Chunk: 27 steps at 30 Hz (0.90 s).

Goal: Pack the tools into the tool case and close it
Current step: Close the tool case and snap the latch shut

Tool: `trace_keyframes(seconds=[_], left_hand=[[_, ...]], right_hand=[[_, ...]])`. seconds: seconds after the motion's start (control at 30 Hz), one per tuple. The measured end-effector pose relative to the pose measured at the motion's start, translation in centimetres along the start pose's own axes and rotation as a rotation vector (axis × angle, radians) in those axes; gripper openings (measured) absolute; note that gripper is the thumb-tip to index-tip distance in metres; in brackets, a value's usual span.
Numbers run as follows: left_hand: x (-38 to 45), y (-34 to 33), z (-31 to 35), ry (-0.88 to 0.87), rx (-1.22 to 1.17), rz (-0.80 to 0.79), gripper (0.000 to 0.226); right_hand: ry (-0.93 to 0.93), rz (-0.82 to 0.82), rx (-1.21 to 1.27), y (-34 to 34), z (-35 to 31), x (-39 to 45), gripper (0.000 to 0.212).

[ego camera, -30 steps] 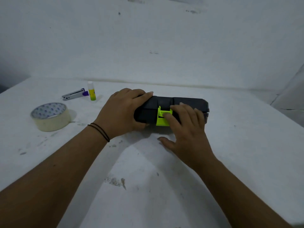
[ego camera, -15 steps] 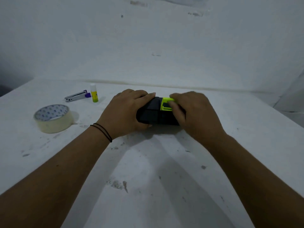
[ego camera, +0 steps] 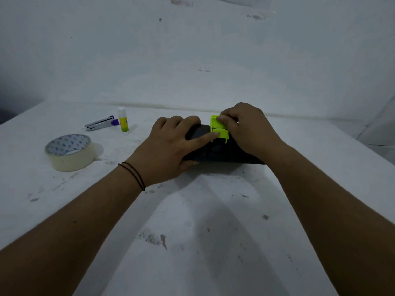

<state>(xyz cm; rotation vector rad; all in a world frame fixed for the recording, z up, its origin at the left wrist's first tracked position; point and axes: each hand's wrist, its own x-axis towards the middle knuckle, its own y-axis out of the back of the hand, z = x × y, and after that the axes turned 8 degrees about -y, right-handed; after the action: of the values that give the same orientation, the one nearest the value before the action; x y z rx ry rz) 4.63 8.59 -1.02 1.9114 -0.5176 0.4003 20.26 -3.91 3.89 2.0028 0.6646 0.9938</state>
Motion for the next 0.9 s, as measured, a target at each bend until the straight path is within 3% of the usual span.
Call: trace_keyframes(seconds=[0.3,0.5,0.7,0.9], left_hand=[[0.3,0.4,0.4,0.038,0.011,-0.056,0.060],[-0.3,-0.3,0.5,0.051,-0.034,0.018,0.051],[0.3,0.0,0.4,0.058,-0.005,-0.036,0.071],[0.4,0.1,0.4,0.060,0.025,-0.063,0.072]], right_hand=[[0.197,0.210,0.011,0.5,0.0,-2.3,0.029],[0.245,0.296,-0.007,-1.2,0.7,-6.4,0.020],[0.283,0.388,-0.152,-3.3,1.9,-8.0,0.011],[0.231,0.360,-0.070,-2.7,1.7,-7.3,0.019]])
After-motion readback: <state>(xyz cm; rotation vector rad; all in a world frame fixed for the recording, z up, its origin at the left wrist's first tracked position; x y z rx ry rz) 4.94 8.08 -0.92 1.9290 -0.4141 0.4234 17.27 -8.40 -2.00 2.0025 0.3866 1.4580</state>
